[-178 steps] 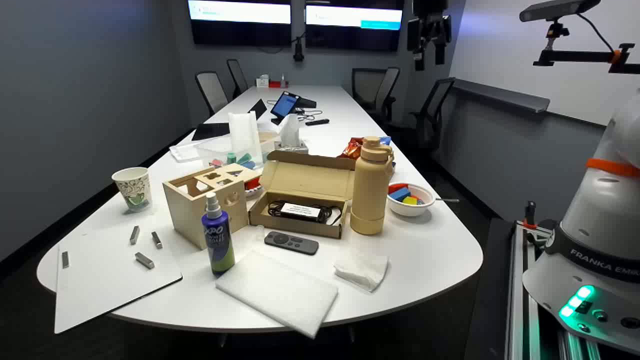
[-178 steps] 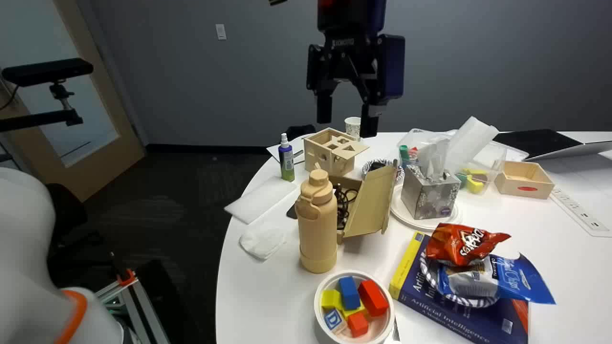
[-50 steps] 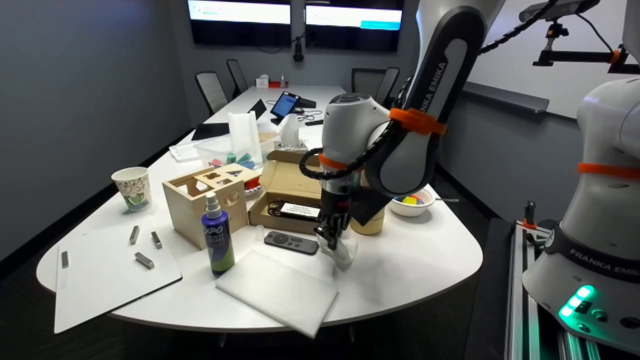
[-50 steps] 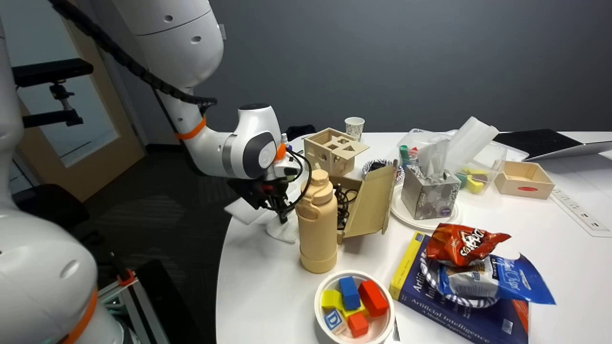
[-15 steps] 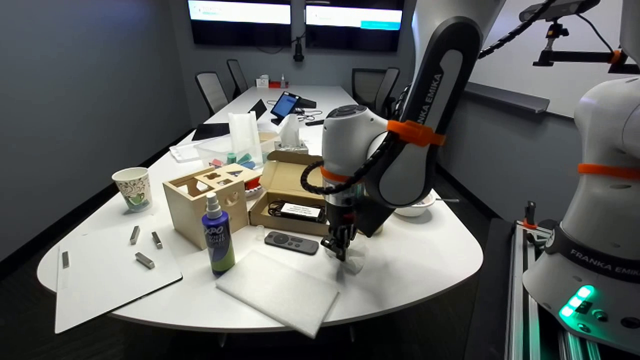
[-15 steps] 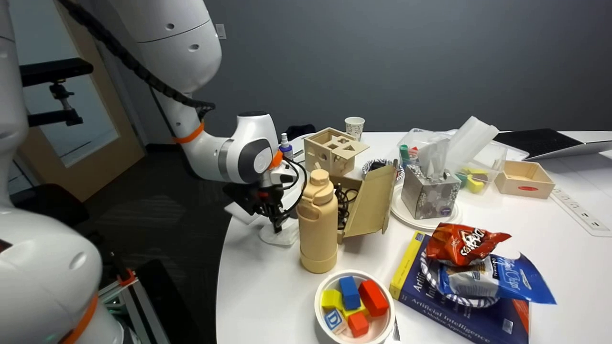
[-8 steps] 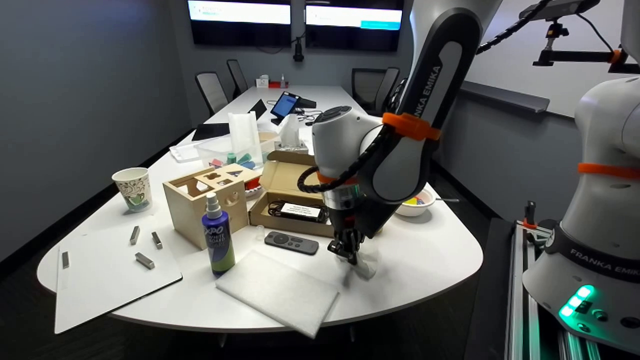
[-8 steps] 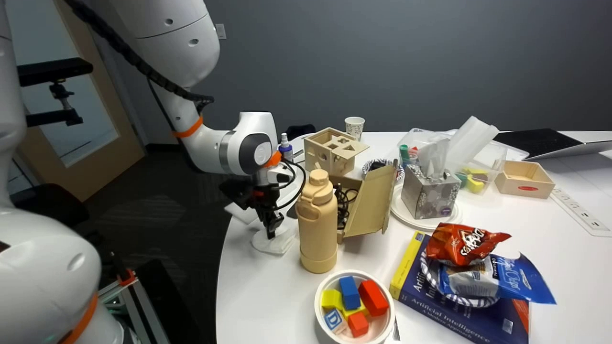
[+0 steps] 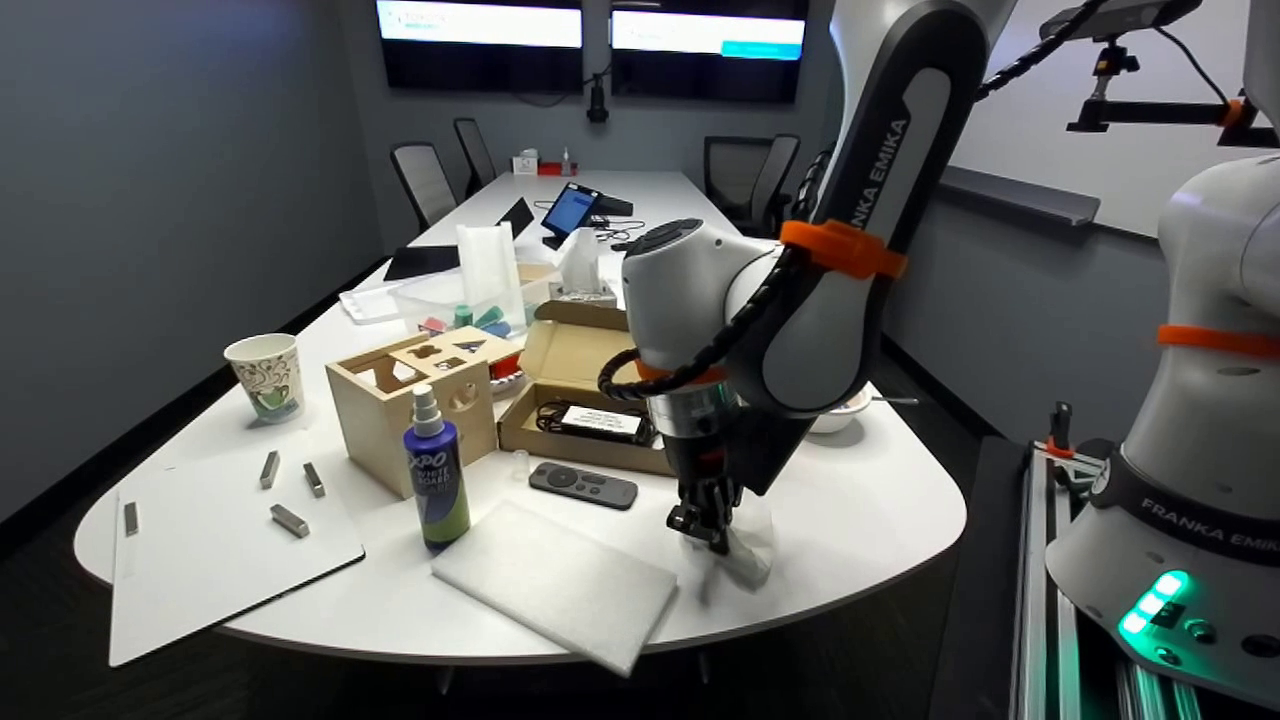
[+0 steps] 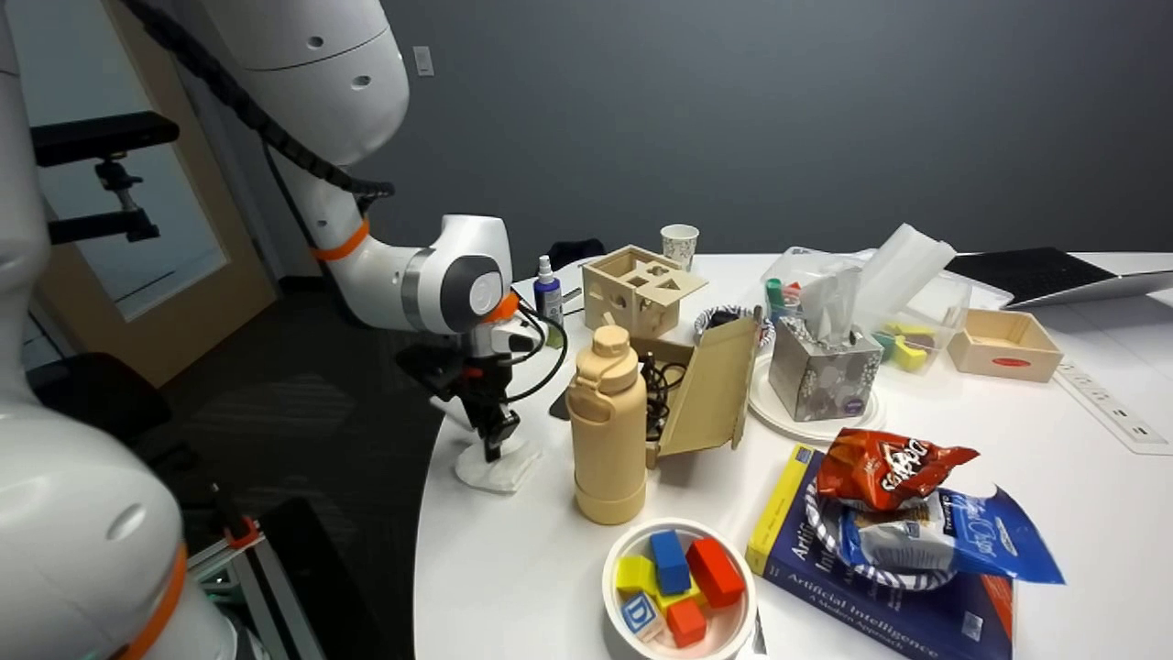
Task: Use the folded napkin to the wipe the table.
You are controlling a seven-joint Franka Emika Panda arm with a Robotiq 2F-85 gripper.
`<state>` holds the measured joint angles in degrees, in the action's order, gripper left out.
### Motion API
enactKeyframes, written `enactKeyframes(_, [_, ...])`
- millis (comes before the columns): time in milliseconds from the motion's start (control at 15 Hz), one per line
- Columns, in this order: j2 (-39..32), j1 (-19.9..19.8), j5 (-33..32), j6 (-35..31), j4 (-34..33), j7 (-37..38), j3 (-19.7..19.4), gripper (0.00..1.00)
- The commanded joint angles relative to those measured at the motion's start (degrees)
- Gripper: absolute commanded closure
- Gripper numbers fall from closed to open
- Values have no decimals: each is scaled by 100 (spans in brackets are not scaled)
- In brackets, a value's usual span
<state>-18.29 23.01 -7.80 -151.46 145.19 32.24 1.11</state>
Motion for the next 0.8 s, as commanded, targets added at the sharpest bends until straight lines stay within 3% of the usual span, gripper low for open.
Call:
enactKeyframes(0, [-217, -15, 0, -366, 90, -48, 258, 100])
enactKeyframes(733, [-401, 187, -830, -856, -314, 185, -459, 100])
